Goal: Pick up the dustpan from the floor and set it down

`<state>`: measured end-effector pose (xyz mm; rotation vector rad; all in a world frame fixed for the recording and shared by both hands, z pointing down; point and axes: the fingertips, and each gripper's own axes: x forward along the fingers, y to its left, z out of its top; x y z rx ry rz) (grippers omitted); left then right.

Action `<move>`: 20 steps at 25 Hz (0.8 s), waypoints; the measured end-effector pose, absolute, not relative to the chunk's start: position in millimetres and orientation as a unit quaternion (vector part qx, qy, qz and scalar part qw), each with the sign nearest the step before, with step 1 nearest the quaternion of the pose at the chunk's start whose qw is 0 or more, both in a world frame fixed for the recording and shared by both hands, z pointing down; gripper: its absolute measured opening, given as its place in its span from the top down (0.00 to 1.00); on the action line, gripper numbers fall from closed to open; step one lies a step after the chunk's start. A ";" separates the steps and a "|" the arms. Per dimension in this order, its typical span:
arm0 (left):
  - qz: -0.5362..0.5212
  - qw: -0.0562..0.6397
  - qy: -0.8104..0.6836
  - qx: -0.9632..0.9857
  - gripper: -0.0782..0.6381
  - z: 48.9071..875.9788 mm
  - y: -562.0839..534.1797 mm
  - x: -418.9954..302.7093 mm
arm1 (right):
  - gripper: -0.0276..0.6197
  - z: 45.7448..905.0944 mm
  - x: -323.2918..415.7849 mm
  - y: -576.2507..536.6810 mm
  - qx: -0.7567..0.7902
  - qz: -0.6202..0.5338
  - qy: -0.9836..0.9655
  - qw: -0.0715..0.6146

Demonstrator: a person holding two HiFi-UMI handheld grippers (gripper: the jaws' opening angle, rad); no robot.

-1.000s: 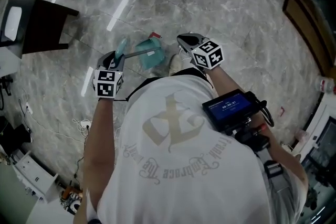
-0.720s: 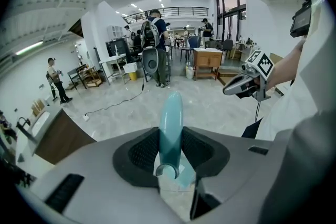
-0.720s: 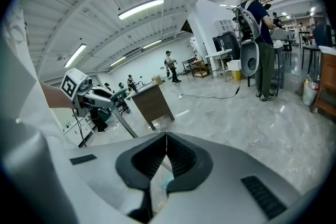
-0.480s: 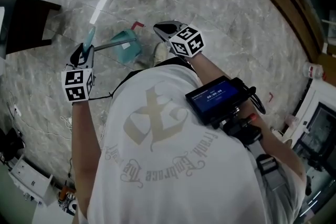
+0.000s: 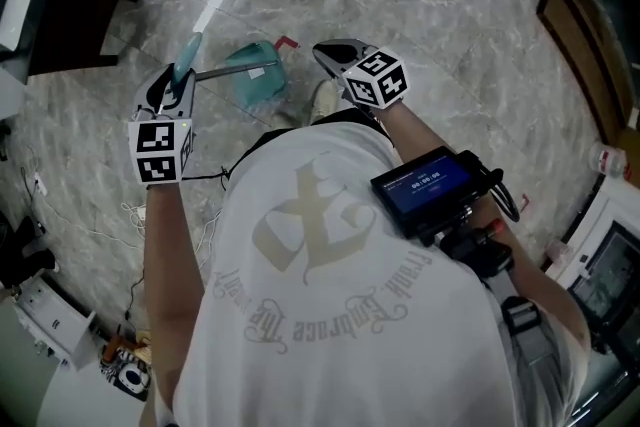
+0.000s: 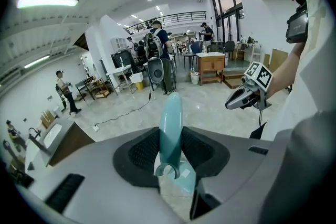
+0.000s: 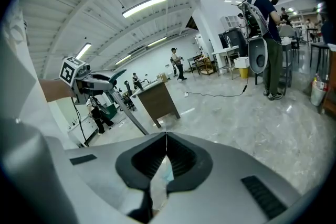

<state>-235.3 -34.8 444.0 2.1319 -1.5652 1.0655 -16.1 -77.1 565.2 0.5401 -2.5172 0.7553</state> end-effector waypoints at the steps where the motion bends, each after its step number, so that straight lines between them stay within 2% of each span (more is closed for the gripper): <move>1: 0.366 0.144 -0.546 0.740 0.69 442.1 -35.1 -236.3 | 0.93 564.8 -17.8 -76.9 0.194 0.274 -0.914 0.227; 20: 0.370 0.170 -0.551 0.728 0.70 472.8 -33.3 -245.4 | 0.93 578.6 -3.0 -78.2 0.212 0.286 -0.908 0.224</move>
